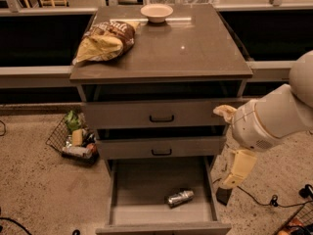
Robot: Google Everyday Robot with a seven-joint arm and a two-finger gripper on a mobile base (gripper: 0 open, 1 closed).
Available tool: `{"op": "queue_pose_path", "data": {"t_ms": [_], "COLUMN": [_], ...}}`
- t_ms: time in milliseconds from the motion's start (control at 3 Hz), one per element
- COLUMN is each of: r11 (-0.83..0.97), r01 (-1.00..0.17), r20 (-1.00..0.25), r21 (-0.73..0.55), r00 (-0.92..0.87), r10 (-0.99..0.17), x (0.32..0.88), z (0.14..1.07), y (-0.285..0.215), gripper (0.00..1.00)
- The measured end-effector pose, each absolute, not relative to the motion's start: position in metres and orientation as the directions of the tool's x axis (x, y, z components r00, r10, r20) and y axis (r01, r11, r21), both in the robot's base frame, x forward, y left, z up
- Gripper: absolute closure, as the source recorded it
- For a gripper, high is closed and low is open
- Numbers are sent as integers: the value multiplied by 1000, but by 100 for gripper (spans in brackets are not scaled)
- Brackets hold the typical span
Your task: Pick redbull can from bottom drawer and place on counter
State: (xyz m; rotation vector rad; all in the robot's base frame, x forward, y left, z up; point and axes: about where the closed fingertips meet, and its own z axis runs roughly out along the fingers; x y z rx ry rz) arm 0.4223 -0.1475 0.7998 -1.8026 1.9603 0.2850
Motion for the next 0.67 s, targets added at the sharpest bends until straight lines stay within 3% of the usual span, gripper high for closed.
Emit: {"op": "queue_pose_path", "data": {"t_ms": [667], "r11": [82], "r01": [-984], "r20": [-446], "r21": [-158], "r00": [-3], "r10": [-895], "x": [431], "z": [775], "y": [-147], "gripper": [0]}}
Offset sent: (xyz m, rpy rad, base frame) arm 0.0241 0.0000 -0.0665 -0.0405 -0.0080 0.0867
